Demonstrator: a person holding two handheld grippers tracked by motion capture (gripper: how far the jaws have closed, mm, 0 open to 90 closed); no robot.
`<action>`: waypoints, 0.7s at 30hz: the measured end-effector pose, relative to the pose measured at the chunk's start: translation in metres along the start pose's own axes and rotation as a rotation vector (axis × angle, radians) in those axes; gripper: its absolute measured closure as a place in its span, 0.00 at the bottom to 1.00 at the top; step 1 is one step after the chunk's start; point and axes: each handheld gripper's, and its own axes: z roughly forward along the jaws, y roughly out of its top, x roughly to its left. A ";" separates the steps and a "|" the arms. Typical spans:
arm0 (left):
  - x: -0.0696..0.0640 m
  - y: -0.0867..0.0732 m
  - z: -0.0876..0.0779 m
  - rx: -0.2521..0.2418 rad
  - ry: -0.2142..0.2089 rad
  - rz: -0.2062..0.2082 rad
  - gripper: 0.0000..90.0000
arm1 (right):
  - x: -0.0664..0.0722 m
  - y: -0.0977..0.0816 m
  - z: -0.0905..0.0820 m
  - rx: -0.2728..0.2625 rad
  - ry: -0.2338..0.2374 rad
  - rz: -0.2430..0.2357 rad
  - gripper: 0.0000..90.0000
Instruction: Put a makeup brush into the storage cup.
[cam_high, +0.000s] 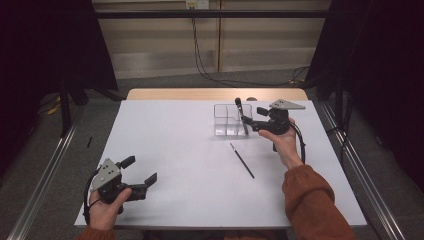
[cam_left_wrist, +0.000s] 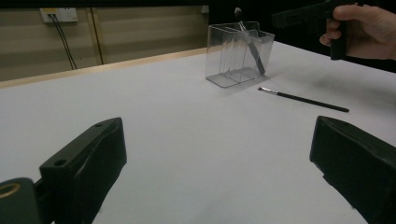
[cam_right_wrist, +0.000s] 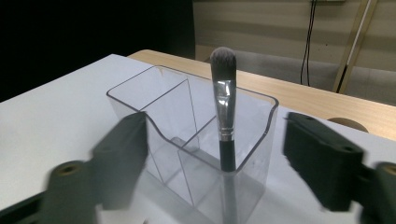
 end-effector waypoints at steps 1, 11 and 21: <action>-0.001 0.000 0.000 -0.001 -0.005 0.001 0.04 | 0.001 0.000 -0.001 0.004 -0.004 -0.004 0.20; 0.000 0.001 0.000 -0.015 0.003 -0.003 0.04 | 0.002 -0.004 -0.023 -0.005 0.004 0.001 0.03; 0.003 0.002 -0.001 -0.022 0.012 -0.017 0.04 | 0.004 -0.013 -0.042 0.007 0.030 0.002 0.02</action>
